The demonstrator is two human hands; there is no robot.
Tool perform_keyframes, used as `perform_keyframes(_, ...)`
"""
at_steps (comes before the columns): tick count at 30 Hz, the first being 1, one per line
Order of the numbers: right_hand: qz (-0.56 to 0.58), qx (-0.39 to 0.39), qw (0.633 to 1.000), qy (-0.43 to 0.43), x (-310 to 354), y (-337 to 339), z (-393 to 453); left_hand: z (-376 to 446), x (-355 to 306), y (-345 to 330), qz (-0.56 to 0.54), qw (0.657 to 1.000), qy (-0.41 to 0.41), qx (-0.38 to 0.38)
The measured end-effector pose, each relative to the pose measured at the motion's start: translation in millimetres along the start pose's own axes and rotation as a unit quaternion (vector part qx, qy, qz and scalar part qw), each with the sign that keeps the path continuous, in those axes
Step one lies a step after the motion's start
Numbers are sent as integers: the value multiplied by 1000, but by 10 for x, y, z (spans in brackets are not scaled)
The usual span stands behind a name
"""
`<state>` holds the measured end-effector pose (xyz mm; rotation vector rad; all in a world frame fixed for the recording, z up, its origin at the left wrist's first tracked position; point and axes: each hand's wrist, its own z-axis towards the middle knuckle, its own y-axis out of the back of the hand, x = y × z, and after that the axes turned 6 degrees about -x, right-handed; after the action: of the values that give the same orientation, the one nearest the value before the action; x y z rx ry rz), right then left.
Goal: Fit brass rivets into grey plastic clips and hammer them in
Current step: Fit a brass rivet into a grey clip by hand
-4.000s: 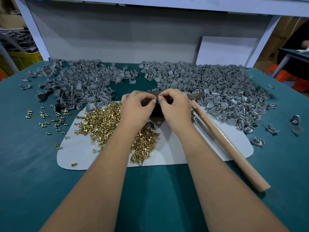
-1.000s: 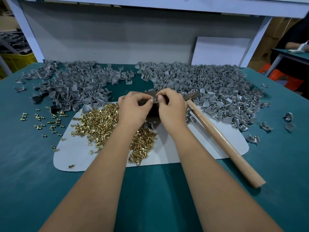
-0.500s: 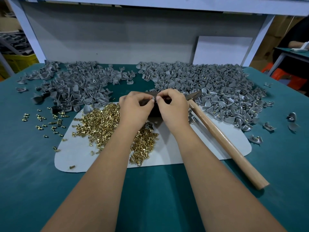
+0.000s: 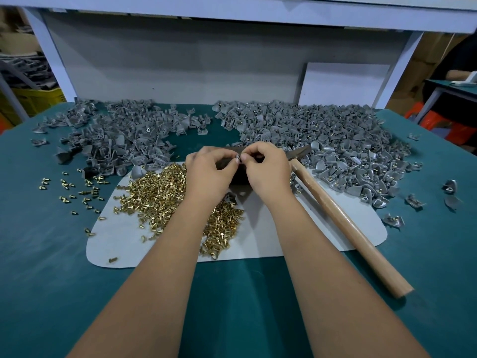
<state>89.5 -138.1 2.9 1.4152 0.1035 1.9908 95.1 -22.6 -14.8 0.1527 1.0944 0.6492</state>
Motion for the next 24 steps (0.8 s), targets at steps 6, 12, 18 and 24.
perform_keyframes(6, 3, -3, 1000, -22, 6, -5, 10, -4, -11, 10, 7, 1000, -2, -2)
perform_keyframes(12, 26, -5, 999, 19, -28, 12, -48, 0, -6, 14, 12, 1000, 3, 6)
perform_keyframes(18, 124, -46, 991, 6, -36, 40, -90, 21, 7, 0, 7, 1000, 5, 10)
perform_keyframes(24, 77, -123, 987, 69, -8, 40, -143, 42, 12, -4, 7, 1000, 16, 9)
